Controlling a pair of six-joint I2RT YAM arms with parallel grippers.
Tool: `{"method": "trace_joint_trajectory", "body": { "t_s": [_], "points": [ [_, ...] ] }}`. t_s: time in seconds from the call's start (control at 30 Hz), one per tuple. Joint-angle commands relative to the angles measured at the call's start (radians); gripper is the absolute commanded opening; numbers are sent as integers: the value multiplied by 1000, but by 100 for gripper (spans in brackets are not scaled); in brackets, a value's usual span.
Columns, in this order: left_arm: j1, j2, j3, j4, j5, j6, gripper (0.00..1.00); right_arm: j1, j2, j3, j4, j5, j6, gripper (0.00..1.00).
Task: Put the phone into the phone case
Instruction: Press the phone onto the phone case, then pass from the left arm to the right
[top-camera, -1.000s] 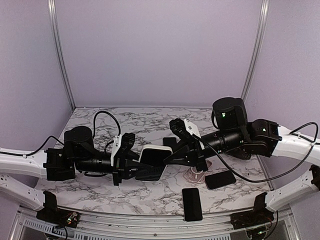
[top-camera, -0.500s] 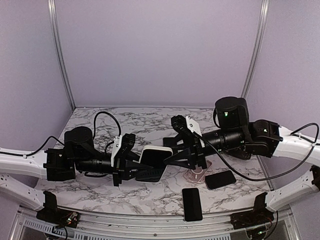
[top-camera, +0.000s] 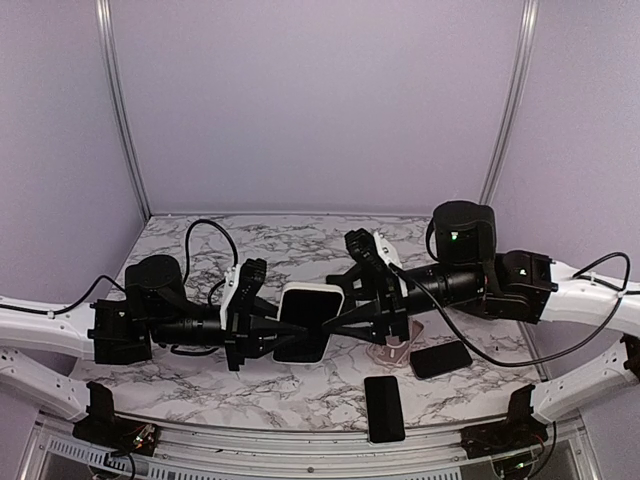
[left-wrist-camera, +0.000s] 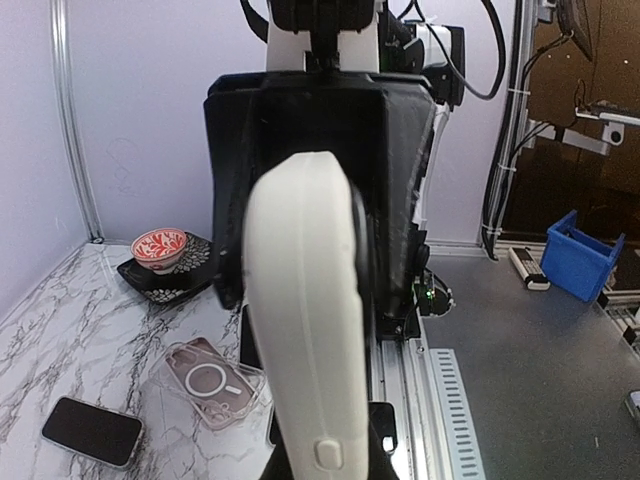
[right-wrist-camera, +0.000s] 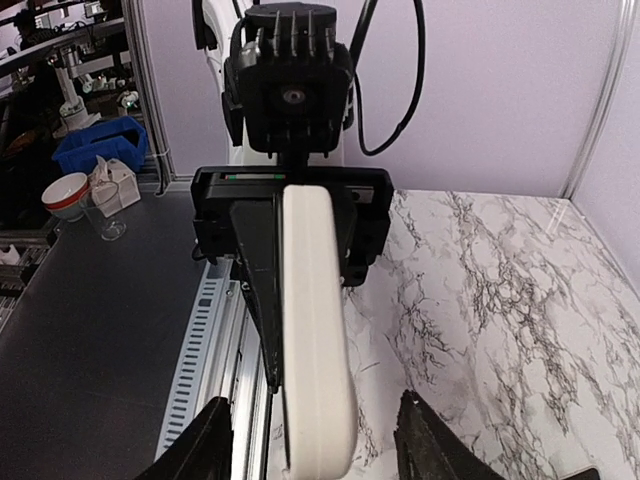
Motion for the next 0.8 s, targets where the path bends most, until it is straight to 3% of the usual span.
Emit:
{"method": "trace_joint_trajectory", "body": {
  "t_s": [0.0,0.1,0.23,0.37,0.5,0.57,0.6,0.67,0.77],
  "points": [
    [4,-33,-50,315,-34,-205,0,-5,-18,-61,170,19,77,57],
    [5,-3,-66,440,16,-315,0,-5,-15,-97,301,3,136,52],
    [5,25,-69,493,40,-349,0,-5,1,-102,335,-20,170,23],
    [5,21,-69,492,52,-343,0,-6,10,-99,341,-5,189,0],
    [8,-8,-95,485,-36,-339,4,-15,12,-93,329,95,226,0],
    [8,-36,-122,438,-227,-334,60,-42,25,-81,318,163,281,0],
    [10,-50,-129,379,-386,-338,80,-64,38,-70,306,177,309,0],
    [16,-68,-114,196,-704,-362,98,-108,81,-31,260,230,382,0],
    [44,-92,-76,-88,-973,-423,99,-188,173,10,230,231,487,0]
  ]
}}
